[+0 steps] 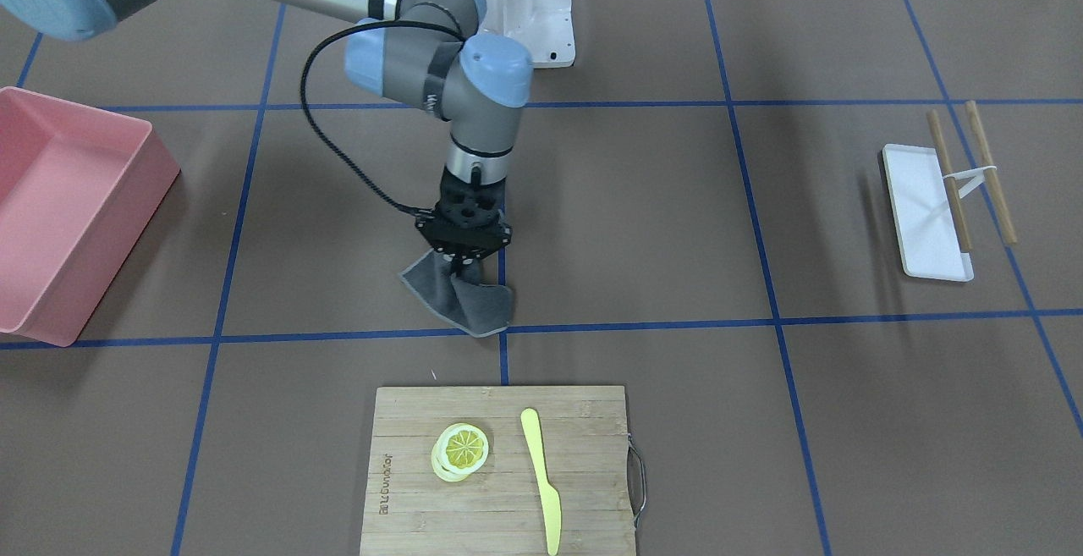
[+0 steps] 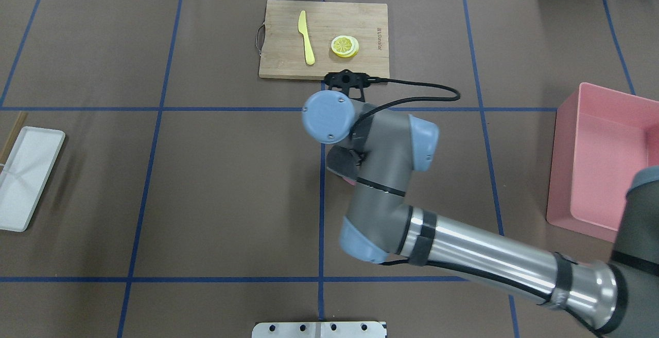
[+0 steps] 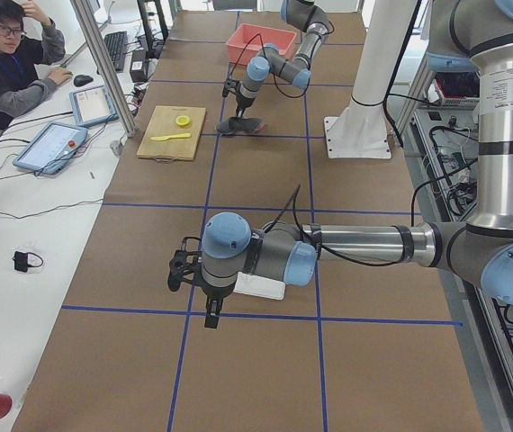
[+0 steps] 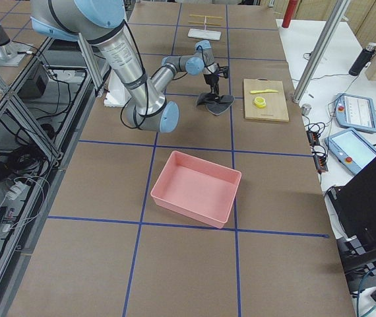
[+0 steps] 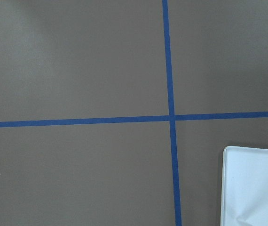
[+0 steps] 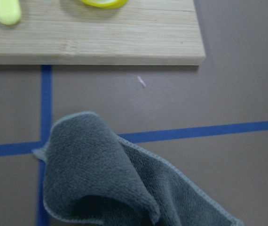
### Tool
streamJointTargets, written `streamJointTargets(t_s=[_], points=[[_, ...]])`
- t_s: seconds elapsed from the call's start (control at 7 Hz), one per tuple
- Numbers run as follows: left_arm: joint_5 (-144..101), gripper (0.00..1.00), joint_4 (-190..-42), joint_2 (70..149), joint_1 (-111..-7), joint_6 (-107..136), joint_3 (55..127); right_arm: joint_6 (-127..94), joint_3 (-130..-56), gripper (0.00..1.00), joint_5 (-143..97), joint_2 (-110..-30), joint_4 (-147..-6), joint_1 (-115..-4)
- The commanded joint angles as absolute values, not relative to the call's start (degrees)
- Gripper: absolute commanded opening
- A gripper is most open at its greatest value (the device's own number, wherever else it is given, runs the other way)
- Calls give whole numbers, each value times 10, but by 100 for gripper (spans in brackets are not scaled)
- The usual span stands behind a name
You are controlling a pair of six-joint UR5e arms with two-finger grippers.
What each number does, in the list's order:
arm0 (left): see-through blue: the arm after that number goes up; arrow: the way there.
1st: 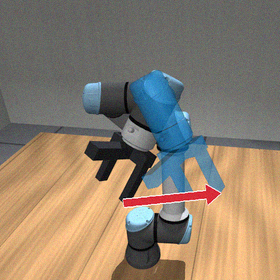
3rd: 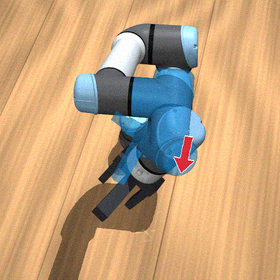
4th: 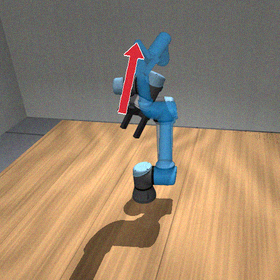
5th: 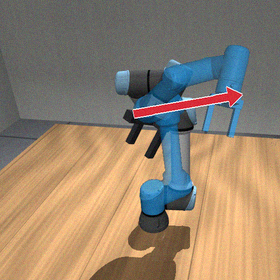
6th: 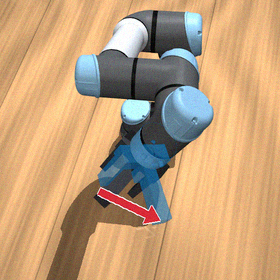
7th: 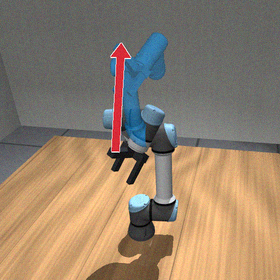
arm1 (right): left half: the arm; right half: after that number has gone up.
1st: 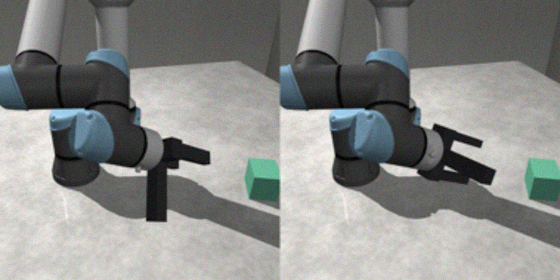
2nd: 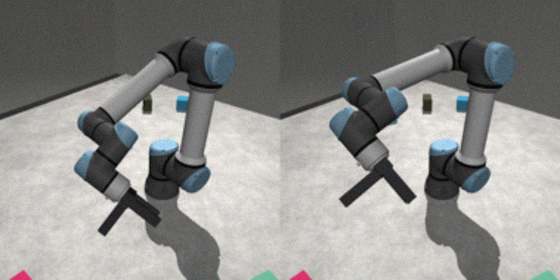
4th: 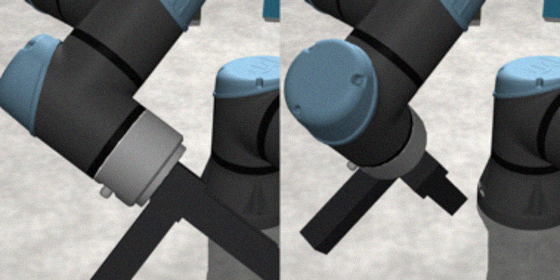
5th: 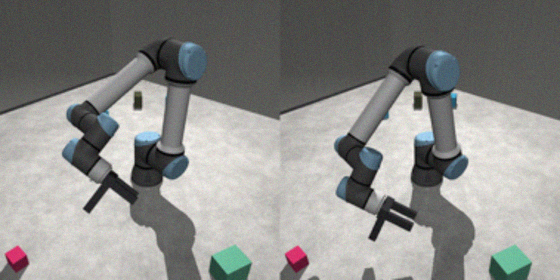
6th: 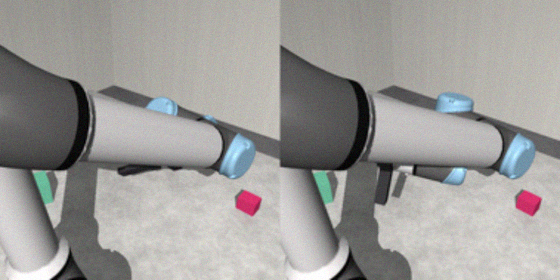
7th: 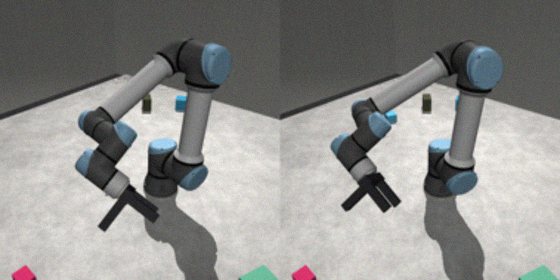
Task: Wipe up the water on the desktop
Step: 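Slide the towel back toward the cutting board with the right gripper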
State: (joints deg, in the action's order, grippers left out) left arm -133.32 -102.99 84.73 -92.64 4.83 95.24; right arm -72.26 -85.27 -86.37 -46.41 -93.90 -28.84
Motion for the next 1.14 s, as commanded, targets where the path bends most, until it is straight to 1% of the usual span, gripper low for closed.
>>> streamJointTargets(t_s=[0.0, 0.29, 0.43, 0.57, 0.71, 0.86, 1.0], points=[[-1334, 98, -1030, 847, -926, 48, 953, -601, -981, 0, -891, -615, -958, -344], [-1334, 98, -1030, 847, -926, 48, 951, -543, -991, 0, -890, -671, -959, -381], [-1334, 98, -1029, 847, -926, 48, 951, -541, -989, 0, -889, -665, -957, -380], [-1333, 98, -1028, 848, -926, 48, 951, -575, -986, 0, -890, -627, -954, -368], [-1333, 98, -1027, 850, -926, 48, 951, -642, -979, 0, -890, -572, -958, -344], [-1333, 98, -1025, 853, -926, 49, 951, -696, -927, 0, -890, -503, -955, -319], [-1332, 98, -1024, 853, -926, 49, 951, -754, -846, 0, -888, -417, -954, -300]])
